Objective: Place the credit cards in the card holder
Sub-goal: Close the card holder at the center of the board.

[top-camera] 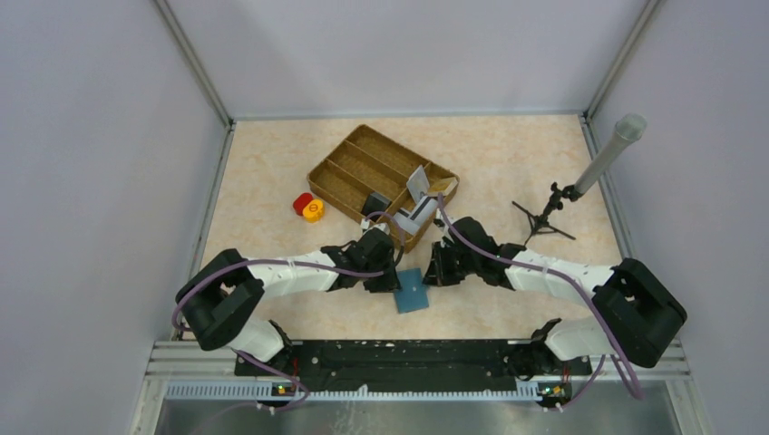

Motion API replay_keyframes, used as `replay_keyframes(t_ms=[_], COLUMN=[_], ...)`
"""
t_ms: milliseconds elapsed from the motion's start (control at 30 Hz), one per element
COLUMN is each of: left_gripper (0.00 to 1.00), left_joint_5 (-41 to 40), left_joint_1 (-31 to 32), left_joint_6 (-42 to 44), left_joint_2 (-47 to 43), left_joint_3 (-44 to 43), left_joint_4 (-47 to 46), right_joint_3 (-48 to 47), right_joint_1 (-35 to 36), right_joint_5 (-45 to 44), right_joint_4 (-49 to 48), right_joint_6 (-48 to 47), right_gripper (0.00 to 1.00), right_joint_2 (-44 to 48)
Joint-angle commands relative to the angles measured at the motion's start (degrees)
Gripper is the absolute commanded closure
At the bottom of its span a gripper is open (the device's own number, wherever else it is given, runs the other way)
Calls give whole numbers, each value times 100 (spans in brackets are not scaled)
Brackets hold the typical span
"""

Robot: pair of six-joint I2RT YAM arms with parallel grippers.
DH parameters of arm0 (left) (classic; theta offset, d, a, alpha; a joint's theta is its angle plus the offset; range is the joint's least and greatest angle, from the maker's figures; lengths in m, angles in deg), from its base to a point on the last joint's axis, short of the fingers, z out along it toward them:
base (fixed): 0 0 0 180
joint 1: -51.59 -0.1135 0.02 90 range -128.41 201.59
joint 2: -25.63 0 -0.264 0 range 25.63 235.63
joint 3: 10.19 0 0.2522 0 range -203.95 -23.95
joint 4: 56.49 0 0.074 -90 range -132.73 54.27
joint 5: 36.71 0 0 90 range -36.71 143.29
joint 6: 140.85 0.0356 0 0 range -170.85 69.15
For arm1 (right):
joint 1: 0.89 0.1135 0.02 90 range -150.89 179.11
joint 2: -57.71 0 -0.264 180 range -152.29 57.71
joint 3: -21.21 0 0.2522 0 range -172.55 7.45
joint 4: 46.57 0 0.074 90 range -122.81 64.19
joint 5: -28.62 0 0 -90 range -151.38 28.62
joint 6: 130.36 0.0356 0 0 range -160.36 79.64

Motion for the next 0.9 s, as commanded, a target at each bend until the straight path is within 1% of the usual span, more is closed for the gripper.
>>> replay_keyframes(t_ms=[0,133,433,867], left_gripper=[76,76,77,79], left_joint_5=[-215,-214,-215,-215], left_joint_1=[83,83,83,83], left_joint_6=[106,104,104,105], left_joint_2=[226,242,216,226], left_joint_3=[112,112,122,113], left_joint_4=[233,215,206,198], right_joint_3=[36,31,-41,-1], right_joint_1=[79,170,257,294], right_joint_5=[119,194,335,409], right_joint_4=[-449,-705,-871,-1110], right_joint_6=[32,110,120,167], right_gripper=[100,100,100,100], right_joint_2=[142,-37,-395,-651])
